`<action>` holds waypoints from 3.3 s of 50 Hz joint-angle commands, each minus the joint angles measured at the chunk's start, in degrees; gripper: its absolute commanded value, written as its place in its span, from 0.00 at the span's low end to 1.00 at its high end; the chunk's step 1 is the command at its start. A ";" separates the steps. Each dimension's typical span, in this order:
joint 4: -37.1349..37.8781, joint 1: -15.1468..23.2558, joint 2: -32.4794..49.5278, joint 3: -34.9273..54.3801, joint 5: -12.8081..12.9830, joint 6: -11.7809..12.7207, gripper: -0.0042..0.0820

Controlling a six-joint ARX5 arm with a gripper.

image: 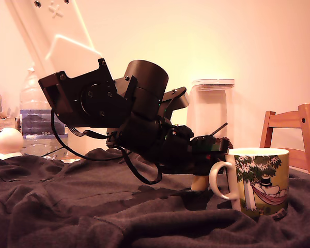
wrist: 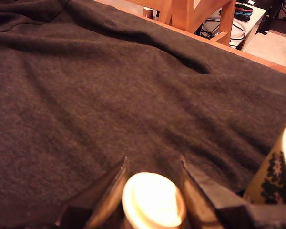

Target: Pick up the coffee capsules from the table one by one and drop them inside the nearest coffee cup

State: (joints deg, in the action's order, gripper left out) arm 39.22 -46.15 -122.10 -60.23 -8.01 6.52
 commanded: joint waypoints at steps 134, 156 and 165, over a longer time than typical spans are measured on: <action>-48.83 -6.56 23.41 -11.13 -8.09 -19.02 0.32; -59.43 -7.89 13.20 -25.07 -8.09 -19.04 0.32; -61.72 -8.26 9.79 -28.61 -8.22 -19.02 0.32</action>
State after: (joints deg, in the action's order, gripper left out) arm -22.37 -54.02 -110.21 -88.55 -16.01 -12.23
